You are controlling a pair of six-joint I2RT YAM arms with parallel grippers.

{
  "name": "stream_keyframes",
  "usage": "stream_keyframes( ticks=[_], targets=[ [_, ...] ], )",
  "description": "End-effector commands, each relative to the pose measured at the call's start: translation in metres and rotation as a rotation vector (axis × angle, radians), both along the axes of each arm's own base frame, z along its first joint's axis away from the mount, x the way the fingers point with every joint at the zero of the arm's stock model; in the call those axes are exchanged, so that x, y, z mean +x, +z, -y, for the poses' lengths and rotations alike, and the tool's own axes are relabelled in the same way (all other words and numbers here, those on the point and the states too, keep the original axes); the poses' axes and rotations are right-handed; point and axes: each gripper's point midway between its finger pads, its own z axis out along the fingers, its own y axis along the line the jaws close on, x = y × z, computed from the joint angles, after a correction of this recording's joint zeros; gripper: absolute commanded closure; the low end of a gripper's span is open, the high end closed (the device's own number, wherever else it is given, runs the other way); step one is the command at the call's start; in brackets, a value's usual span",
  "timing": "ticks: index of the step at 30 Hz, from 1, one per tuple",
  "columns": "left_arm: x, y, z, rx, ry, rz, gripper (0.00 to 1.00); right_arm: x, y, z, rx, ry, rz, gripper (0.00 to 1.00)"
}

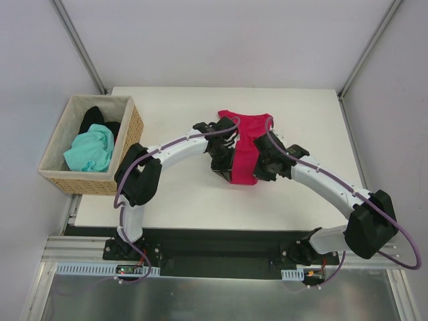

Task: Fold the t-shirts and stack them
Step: Grab one side of the 2/3 rectangular tshirt with both arms

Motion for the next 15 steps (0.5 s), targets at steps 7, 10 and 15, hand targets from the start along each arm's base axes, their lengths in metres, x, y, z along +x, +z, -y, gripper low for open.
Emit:
stream_keyframes(
  ticks=[7, 10, 15],
  targets=[
    [-0.022, 0.037, -0.006, -0.01, 0.019, 0.043, 1.0, -0.008, 0.009, 0.001, -0.03, -0.011, 0.023, 0.99],
    [-0.024, 0.04, -0.009, -0.004, 0.029, 0.05, 1.0, -0.007, 0.011, 0.001, -0.038, -0.01, 0.031, 0.99],
    [-0.021, 0.043, -0.01, 0.008, 0.018, 0.066, 1.0, -0.001, 0.016, 0.003, -0.053, -0.021, 0.049, 0.99]
  ],
)
